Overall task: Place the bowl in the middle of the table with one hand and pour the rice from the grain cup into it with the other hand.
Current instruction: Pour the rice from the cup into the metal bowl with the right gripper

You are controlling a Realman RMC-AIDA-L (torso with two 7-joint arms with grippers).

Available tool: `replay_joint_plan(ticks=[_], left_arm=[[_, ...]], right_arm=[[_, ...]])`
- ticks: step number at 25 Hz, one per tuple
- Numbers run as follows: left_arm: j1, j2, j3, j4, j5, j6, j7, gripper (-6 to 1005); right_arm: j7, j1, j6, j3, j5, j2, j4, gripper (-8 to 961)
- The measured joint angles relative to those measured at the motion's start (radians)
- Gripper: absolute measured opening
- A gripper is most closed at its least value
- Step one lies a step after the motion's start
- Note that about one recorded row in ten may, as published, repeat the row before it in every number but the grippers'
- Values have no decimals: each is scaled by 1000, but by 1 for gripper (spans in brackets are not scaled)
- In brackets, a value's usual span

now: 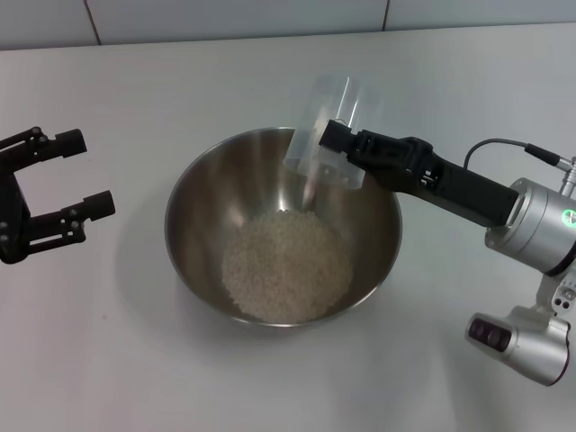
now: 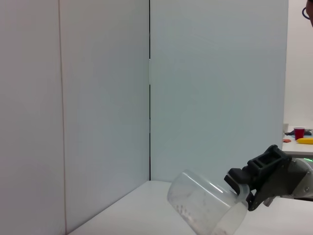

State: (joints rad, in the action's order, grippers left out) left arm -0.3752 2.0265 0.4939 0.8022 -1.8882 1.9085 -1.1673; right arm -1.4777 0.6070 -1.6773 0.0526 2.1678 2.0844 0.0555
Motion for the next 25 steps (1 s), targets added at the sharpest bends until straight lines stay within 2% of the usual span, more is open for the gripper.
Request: replay_joint_plan(ticks=[10, 15, 18, 19, 20, 23, 24, 25], left_arm=[[0, 1, 0, 3, 0, 6, 0, 786], [1, 2, 0, 3, 0, 6, 0, 786], [1, 3, 0, 3, 0, 6, 0, 786], [2, 3, 0, 3, 0, 6, 0, 786], [2, 3, 0, 3, 0, 6, 0, 786], [2, 3, 0, 3, 0, 6, 0, 786], [2, 3, 0, 3, 0, 5, 0, 786], [2, 3, 0, 3, 0, 5, 0, 786]], right_arm=[[16, -12, 2, -3, 0, 0, -28, 14], [126, -27, 18, -28, -8, 0, -57, 14], [216, -44, 64, -98, -11, 0, -114, 14], [278, -61, 102, -180, -12, -1, -170, 14], [278, -61, 102, -180, -12, -1, -170, 14], [369, -93, 161, -308, -12, -1, -247, 14], [460, -111, 185, -373, -12, -3, -278, 13], [460, -111, 185, -373, -12, -3, -278, 13]])
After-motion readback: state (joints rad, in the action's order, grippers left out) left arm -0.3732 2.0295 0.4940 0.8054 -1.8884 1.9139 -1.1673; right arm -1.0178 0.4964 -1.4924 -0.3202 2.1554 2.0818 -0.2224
